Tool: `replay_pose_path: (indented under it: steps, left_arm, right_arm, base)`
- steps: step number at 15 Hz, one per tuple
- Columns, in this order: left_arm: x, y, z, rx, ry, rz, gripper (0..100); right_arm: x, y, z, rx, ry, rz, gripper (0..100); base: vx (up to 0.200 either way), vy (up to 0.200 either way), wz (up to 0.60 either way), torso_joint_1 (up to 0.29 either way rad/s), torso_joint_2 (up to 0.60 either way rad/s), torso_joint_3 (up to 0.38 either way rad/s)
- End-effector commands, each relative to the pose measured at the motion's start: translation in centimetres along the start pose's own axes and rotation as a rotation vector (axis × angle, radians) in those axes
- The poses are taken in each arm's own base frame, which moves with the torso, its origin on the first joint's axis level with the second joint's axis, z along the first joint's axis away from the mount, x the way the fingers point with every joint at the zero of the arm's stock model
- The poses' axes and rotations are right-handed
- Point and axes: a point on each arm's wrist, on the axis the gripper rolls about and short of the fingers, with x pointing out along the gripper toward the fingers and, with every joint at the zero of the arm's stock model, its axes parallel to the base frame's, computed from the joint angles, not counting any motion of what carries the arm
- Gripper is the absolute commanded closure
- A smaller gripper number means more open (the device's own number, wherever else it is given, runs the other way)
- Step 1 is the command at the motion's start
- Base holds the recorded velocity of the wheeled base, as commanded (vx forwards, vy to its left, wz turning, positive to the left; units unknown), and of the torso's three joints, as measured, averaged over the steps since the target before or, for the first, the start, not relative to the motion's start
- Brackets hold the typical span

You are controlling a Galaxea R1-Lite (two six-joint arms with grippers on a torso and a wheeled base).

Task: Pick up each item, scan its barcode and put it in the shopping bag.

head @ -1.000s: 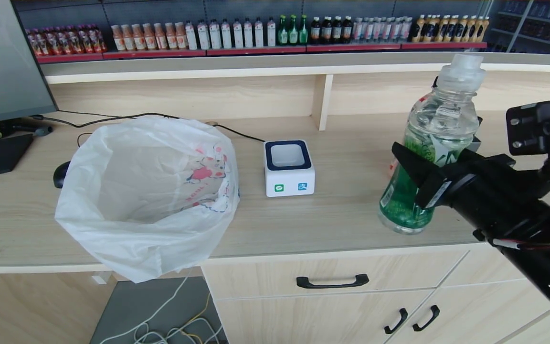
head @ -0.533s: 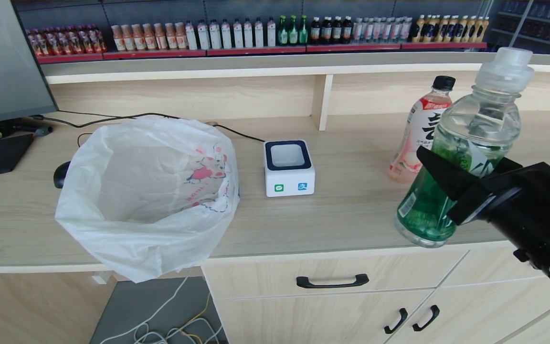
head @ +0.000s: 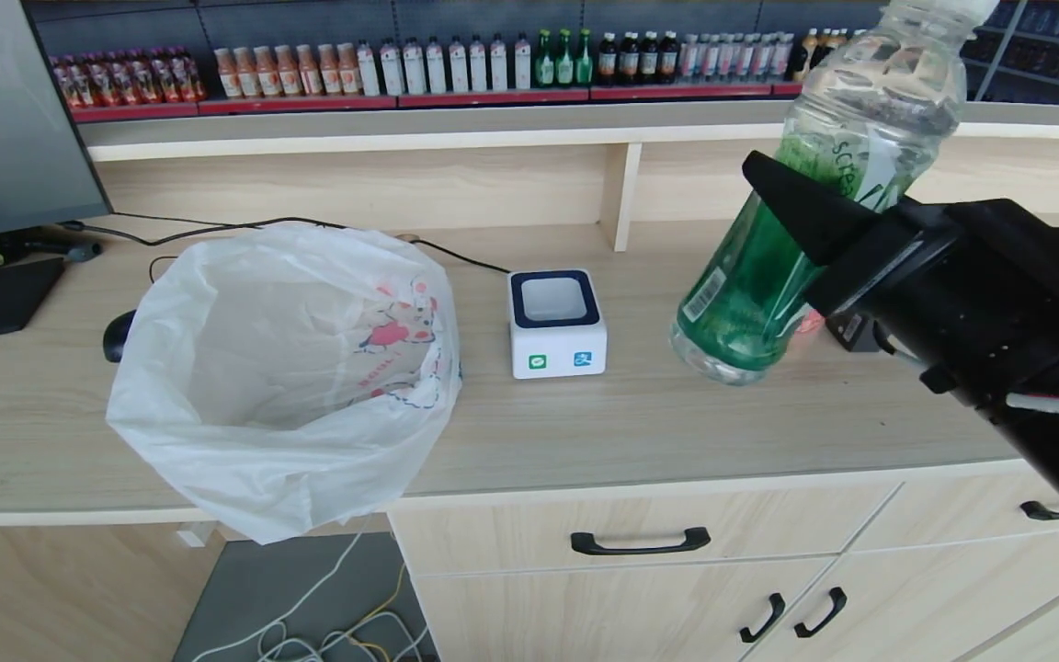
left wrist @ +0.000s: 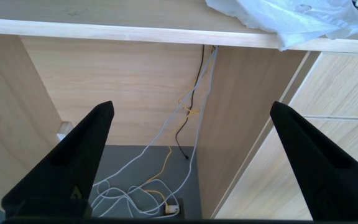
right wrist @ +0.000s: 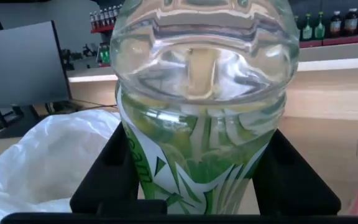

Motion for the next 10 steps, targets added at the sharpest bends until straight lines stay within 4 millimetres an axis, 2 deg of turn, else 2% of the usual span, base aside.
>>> replay_pose_path:
  steps: [1,2,5,8,10]
  left_arm:
    - [0.0,0.0,0.0,0.000,0.000,0.000,0]
    - [0.0,0.0,0.0,0.000,0.000,0.000,0]
    - [0.0,0.0,0.0,0.000,0.000,0.000,0]
    - [0.0,0.0,0.0,0.000,0.000,0.000,0]
    - [0.0,0.0,0.0,0.000,0.000,0.000,0]
  right_arm:
    - [1.7,0.6,-0.5,0.068,-0.003,0.077,100]
    - [1.6,0.8,-0.5,0.111,0.004,0.162,100]
    - [1.3,0.8,-0.2,0.209,0.014,0.244,100]
    - [0.1,1.1,-1.2,0.326,0.042,0.438,100]
    - [-0.5,1.0,-1.5,0.398,0.033,0.474,100]
  base:
    - [0.000,0.000,0.00,0.000,0.00,0.000]
    - [0.000,0.000,0.00,0.000,0.00,0.000]
    - [0.000,0.000,0.00,0.000,0.00,0.000]
    - [0.000,0.000,0.00,0.000,0.00,0.000]
    - [0.000,0.000,0.00,0.000,0.00,0.000]
